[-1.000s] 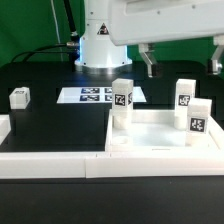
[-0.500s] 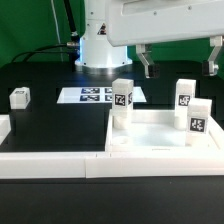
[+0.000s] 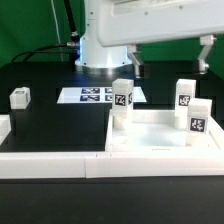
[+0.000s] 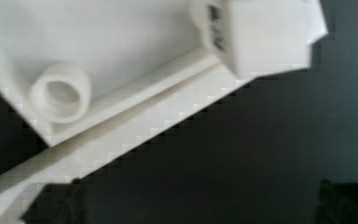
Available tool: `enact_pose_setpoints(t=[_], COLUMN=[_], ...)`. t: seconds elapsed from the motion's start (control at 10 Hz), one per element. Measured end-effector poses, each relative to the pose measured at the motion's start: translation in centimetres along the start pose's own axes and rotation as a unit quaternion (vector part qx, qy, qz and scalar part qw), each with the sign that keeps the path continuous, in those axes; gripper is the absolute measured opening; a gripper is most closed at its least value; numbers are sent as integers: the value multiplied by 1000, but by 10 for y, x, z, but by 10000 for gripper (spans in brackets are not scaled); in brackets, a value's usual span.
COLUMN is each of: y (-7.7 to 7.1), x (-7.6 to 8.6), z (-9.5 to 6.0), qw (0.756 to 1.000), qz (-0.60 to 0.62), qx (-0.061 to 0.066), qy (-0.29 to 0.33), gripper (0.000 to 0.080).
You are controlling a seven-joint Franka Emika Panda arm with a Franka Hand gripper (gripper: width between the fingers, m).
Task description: Assemble square table
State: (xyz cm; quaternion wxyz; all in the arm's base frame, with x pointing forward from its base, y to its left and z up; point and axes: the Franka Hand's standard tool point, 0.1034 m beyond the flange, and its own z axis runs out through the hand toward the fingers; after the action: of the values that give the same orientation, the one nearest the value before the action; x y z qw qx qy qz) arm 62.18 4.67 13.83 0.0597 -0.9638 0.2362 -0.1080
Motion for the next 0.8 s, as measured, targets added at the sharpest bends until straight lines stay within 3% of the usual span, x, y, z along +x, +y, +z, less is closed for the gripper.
enact_pose_setpoints(t=[0.1,0.3,0.4,0.8], y=[20,85,104,107], x=[-5,-13,-11,-11], z=[-9,-26,-33,-32], qw=[999,987,976,939], qz=[-33,-160,-216,-343], qx=[0,-6,-7,-15], qy=[3,6,6,2], gripper=[649,649,649,649])
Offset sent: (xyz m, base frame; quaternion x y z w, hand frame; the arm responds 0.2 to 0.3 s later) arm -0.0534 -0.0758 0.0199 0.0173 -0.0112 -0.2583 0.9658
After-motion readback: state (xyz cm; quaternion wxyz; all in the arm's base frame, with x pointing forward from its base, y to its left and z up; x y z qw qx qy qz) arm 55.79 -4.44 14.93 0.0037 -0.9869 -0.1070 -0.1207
